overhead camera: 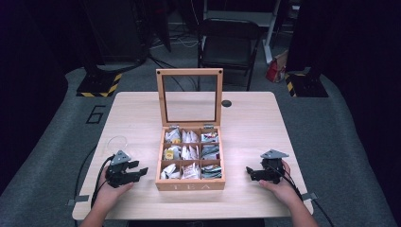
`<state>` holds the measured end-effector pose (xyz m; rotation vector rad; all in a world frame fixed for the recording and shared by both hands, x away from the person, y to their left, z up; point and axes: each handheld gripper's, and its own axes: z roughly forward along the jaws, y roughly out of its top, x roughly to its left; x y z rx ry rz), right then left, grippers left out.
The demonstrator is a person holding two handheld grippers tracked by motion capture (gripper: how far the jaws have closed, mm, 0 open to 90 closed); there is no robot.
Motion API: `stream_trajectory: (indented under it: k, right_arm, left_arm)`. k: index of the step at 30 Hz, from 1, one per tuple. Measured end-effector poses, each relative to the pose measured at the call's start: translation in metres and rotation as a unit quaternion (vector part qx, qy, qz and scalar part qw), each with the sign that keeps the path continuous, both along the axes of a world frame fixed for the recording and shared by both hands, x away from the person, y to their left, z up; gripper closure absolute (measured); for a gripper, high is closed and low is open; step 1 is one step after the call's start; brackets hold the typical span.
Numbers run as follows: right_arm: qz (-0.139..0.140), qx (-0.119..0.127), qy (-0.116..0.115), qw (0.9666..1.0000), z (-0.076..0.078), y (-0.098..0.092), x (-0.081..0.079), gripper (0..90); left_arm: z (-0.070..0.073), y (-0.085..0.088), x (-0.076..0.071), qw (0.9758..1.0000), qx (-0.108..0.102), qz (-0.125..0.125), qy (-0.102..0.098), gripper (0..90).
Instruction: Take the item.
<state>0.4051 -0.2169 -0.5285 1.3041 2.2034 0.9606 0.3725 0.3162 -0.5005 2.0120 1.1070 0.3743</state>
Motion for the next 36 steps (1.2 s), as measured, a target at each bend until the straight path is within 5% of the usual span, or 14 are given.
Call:
stream_trajectory:
  k: [12,20,36]
  right_arm:
    - [0.005,0.002,0.005,1.0000,0.000,0.000,0.000,5.8]
    - [0.005,0.002,0.005,1.0000,0.000,0.000,0.000,5.8]
    - [0.005,0.002,0.005,1.0000,0.000,0.000,0.000,5.8]
  left_arm:
    - [0.031,-0.006,0.016,0.9994,-0.030,-0.003,-0.017,49.5]
    - [0.046,-0.020,0.028,0.9990,-0.024,-0.019,-0.034,51.1]
    - [0.061,-0.041,0.042,0.9985,-0.021,-0.039,-0.031,51.6]
